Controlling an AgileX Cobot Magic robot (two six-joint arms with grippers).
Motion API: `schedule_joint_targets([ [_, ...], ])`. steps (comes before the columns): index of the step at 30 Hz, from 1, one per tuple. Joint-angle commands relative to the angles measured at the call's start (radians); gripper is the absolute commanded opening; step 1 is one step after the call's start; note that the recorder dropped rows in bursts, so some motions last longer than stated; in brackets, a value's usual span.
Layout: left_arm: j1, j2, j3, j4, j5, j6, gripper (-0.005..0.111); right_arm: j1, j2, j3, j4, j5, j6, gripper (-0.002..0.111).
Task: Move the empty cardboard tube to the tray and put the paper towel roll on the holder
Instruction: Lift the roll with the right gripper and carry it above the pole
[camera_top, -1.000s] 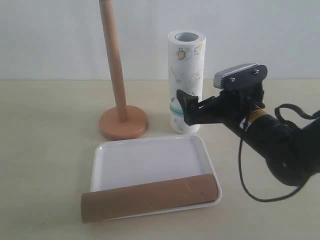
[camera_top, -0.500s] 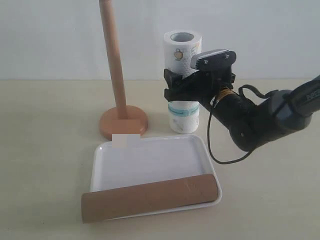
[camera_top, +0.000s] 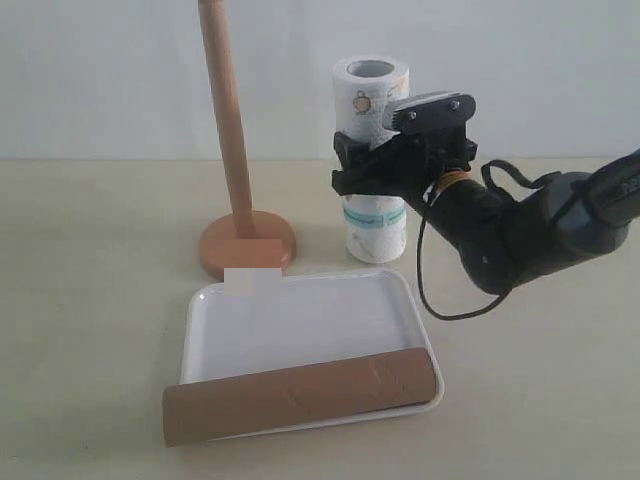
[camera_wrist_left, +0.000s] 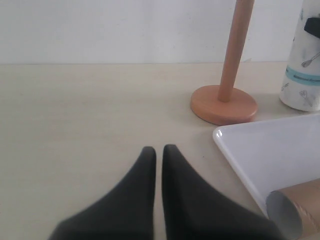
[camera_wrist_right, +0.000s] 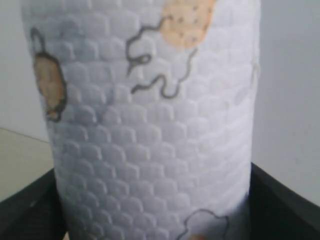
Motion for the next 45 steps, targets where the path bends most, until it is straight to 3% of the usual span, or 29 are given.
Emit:
schedule_joint_targets([
  [1,0.003,-0.004,0.004,-0.009,0.000,-0.010,0.004,0.002,-0.212,-0.006,0.007,-0.045,-0.106,0.003],
  [9,0.003,-0.004,0.004,-0.009,0.000,-0.010,0.004,0.002,-0.572,-0.006,-0.108,0.321,0.111,0.003],
  [20,0.003,-0.004,0.004,-0.009,0.000,-0.010,0.004,0.033,-0.718,-0.028,-0.187,0.277,0.364,0.003],
  [26,0.003,-0.004,0.004,-0.009,0.000,-0.010,0.004,0.164,-0.634,-0.258,-0.206,0.440,0.287,0.003],
  [32,0.003,-0.004,0.004,-0.009,0.000,-0.010,0.004,0.251,-0.498,-0.564,-0.204,0.738,0.246,0.003],
  [38,0.003,-0.004,0.004,-0.009,0.000,-0.010,0.004,0.269,-0.350,-0.803,-0.204,0.849,0.246,0.003],
  [45,0.003,-0.004,0.004,-0.009,0.000,-0.010,0.004,0.269,-0.219,-0.965,-0.204,0.943,0.228,0.003],
])
